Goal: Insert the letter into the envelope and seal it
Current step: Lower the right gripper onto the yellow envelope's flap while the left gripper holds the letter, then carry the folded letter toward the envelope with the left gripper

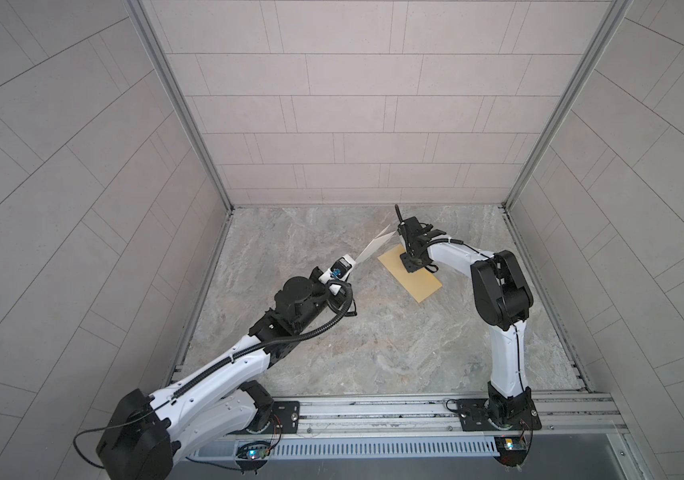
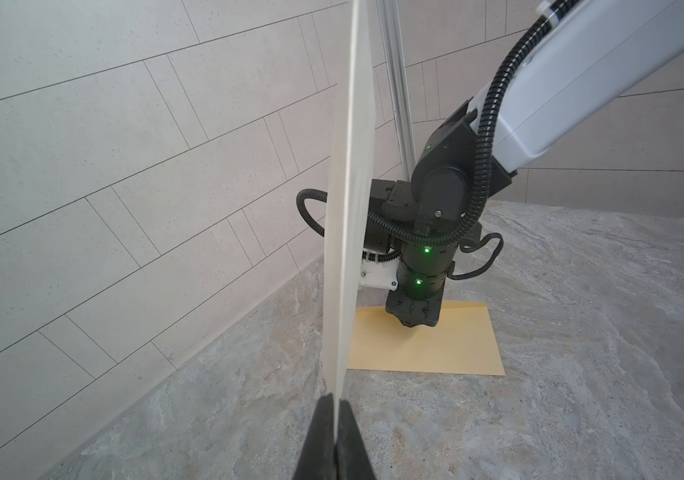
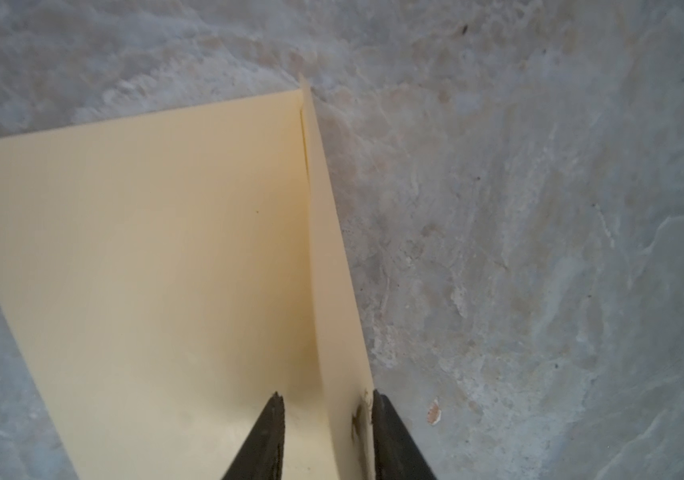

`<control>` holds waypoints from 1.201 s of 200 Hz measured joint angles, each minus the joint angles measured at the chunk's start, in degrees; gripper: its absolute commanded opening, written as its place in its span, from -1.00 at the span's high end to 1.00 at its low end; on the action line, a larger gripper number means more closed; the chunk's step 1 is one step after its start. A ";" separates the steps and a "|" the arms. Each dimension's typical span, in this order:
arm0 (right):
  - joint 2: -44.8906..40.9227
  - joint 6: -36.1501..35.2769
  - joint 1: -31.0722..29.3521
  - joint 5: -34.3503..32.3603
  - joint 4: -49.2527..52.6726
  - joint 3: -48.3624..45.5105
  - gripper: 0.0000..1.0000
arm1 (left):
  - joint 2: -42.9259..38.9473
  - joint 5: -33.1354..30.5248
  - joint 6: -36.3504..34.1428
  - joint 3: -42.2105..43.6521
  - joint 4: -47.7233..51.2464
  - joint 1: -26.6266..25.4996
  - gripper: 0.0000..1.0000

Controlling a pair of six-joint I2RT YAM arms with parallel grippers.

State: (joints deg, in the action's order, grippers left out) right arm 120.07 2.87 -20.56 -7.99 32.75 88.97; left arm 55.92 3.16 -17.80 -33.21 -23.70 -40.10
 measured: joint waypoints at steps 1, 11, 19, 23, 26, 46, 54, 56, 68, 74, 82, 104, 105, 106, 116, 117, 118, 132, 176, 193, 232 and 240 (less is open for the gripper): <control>0.00 0.57 0.00 0.04 0.15 0.04 0.57 | 0.00 0.00 0.00 0.02 -0.02 0.02 1.00; 0.00 0.79 0.00 0.15 0.50 0.15 0.66 | 0.00 0.00 0.00 0.02 -0.02 0.09 1.00; 0.00 1.18 0.00 0.39 0.72 0.15 0.72 | 0.00 0.00 0.00 0.00 0.00 0.11 1.00; 0.00 1.81 0.00 0.42 0.76 0.15 0.75 | 0.00 0.02 0.00 0.02 -0.02 0.11 1.00; 0.00 1.66 0.00 0.59 0.87 0.15 0.77 | 0.00 0.02 0.00 0.02 0.00 0.11 1.00; -0.07 2.78 0.00 1.11 1.03 0.02 0.87 | 0.00 0.00 0.00 0.00 0.00 0.11 1.00; -0.20 3.19 0.00 1.38 1.07 -0.17 0.90 | 0.00 0.02 0.00 0.02 0.00 0.11 1.00; -0.20 3.48 0.00 1.40 1.07 -0.20 0.91 | 0.00 0.02 0.00 0.02 0.00 0.11 1.00; -0.52 4.00 0.00 1.73 1.27 -0.39 0.98 | 0.00 0.02 0.02 0.02 -0.02 0.13 1.00; -0.68 4.35 0.00 1.95 1.49 -0.39 1.00 | 0.00 0.02 0.02 0.02 -0.02 0.15 1.00; -0.94 4.83 0.02 2.34 1.70 -0.39 1.00 | 0.00 0.02 0.04 0.00 0.00 0.17 1.00; -2.12 6.25 0.09 4.35 2.69 -0.42 1.00 | 0.00 0.04 0.17 0.00 0.00 0.22 1.00; -2.12 6.25 0.09 4.35 2.69 -0.42 1.00 | 0.00 0.04 0.17 0.00 0.00 0.22 1.00; -2.25 6.38 0.09 4.50 2.78 -0.42 1.00 | 0.00 0.04 0.20 0.02 0.00 0.22 1.00; -2.99 7.23 0.09 5.66 3.48 -0.44 1.00 | 0.00 0.02 0.24 0.00 0.00 0.22 1.00; -2.99 7.23 0.09 5.66 3.48 -0.44 1.00 | 0.00 0.02 0.24 0.00 0.00 0.22 1.00; -3.13 7.34 0.09 5.84 3.61 -0.46 1.00 | 0.00 0.02 0.26 0.00 0.00 0.22 1.00; -4.48 8.68 0.09 7.48 4.52 -0.63 1.00 | 0.00 0.00 0.44 0.02 -0.02 0.22 1.00; -11.61 14.95 0.09 12.94 5.60 -4.52 1.00 | 0.00 -0.90 3.58 0.00 -0.04 0.22 1.00; -13.92 17.14 -0.04 15.17 5.66 -6.05 1.00 | -0.17 -1.86 6.12 -0.11 0.42 0.22 1.00; -16.57 22.18 -0.72 19.02 4.04 -10.88 1.00 | -1.55 -2.64 13.79 -1.44 2.14 0.17 1.00; -16.61 23.17 -0.92 19.69 3.65 -12.09 1.00 | -1.68 -2.82 15.72 -1.62 2.45 0.04 1.00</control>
State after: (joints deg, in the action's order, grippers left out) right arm 103.46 26.04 -21.47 11.70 36.40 76.88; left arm 54.24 0.34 -2.09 -34.83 -21.26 -40.05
